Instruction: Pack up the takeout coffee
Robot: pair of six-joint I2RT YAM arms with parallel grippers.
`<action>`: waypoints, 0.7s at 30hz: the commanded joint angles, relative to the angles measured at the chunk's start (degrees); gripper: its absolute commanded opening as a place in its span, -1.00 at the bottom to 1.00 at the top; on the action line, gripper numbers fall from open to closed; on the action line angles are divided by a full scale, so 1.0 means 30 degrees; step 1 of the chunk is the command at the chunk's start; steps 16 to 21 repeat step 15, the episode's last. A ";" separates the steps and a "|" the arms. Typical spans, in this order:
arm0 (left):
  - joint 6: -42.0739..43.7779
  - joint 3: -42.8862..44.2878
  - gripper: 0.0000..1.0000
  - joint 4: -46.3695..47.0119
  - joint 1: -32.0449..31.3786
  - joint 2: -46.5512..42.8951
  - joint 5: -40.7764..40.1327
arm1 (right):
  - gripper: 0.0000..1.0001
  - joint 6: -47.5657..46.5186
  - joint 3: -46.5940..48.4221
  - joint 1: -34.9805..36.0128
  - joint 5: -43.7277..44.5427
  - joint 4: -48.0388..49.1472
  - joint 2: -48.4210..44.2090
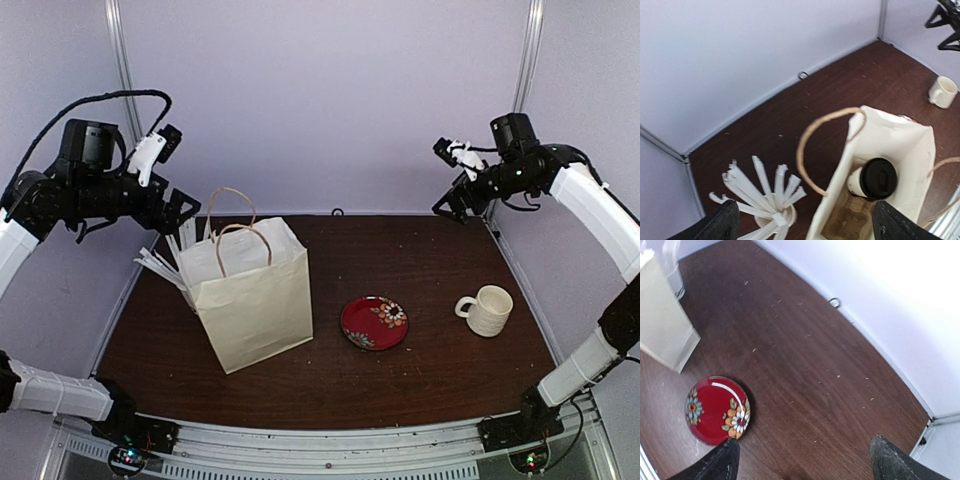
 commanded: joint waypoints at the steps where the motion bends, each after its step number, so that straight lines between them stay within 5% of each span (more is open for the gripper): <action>1: 0.1287 -0.0832 0.95 0.4549 -0.0028 -0.0868 -0.7125 | 0.99 0.3177 0.2078 -0.1009 0.2548 0.0069 -0.0982; 7: -0.0108 -0.3107 0.95 0.8136 0.0731 -0.0989 -1.2272 | 0.99 0.7087 0.1823 -0.1185 0.8266 0.2478 -0.2328; 21: -0.2463 -0.3602 0.95 0.7246 0.2142 0.0332 -1.0474 | 0.99 0.7603 0.0250 -0.1224 0.9105 0.3123 -0.3731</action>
